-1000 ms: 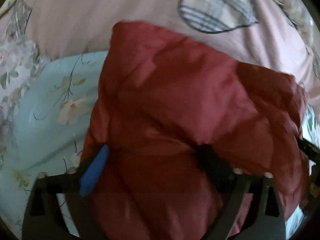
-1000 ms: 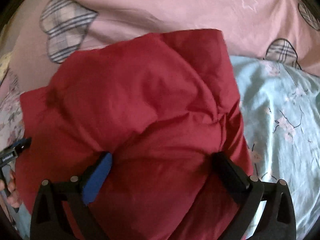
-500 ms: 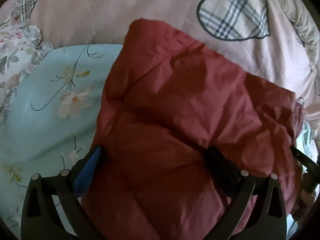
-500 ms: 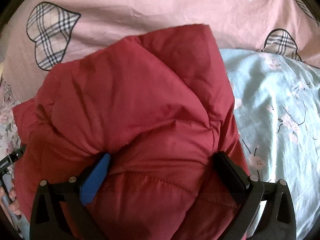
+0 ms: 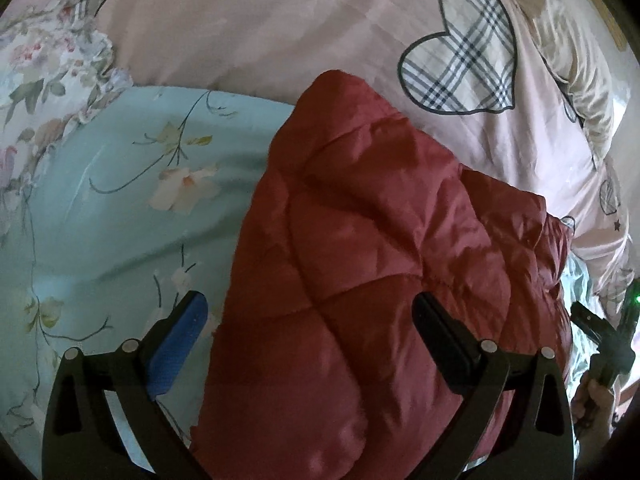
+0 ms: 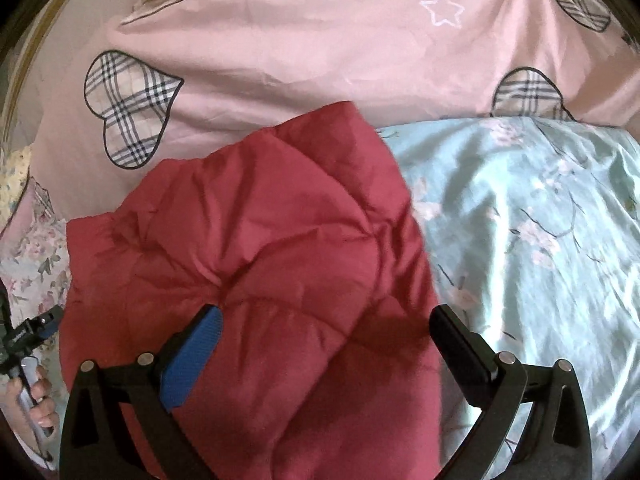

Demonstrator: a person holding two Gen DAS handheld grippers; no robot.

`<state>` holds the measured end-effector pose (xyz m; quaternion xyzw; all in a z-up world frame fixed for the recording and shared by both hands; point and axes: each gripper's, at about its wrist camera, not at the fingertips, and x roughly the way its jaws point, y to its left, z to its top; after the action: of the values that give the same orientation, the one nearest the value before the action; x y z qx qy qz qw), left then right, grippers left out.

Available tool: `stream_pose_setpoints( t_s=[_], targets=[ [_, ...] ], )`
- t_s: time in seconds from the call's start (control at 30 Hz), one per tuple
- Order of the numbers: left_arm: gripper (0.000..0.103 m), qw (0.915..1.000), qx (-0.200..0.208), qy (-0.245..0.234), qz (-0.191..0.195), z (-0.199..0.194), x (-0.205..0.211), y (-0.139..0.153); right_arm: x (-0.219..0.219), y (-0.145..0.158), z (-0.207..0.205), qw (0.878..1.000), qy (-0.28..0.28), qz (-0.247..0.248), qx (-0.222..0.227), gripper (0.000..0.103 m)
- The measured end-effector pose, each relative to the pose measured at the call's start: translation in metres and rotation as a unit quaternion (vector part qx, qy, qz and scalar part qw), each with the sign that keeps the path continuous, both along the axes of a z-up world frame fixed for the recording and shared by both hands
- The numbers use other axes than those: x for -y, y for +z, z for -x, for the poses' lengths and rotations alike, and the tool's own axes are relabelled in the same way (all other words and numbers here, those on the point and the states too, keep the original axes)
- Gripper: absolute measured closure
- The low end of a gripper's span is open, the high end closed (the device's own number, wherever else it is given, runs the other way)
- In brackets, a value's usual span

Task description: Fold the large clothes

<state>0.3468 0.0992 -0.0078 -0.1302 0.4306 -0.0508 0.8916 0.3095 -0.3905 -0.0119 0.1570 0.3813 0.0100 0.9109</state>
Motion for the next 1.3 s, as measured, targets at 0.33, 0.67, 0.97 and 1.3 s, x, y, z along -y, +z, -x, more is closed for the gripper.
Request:
stream_pose_setpoints(
  t_s=[0.33, 0.67, 0.97, 1.3],
  targets=[
    [0.000, 0.9978, -0.013, -0.016, 0.064, 0.002, -0.013, -0.013, 0.031, -0.020, 0.010, 0.997, -0.016, -0.073, -0.010, 0.000],
    [0.000, 0.9866, -0.049, -0.015, 0.155, -0.013, -0.027, -0.039, 0.041, -0.056, -0.002, 0.983, 0.008, -0.179, -0.047, 0.000],
    [0.000, 0.9848, -0.074, -0.029, 0.154, -0.037, -0.001, -0.051, 0.018, -0.062, -0.029, 0.975, 0.027, -0.207, -0.071, 0.000],
    [0.044, 0.9897, -0.050, -0.058, 0.121, -0.029, 0.024, -0.033, 0.011, -0.047, -0.017, 0.977, 0.057, -0.194, -0.062, 0.039]
  ],
)
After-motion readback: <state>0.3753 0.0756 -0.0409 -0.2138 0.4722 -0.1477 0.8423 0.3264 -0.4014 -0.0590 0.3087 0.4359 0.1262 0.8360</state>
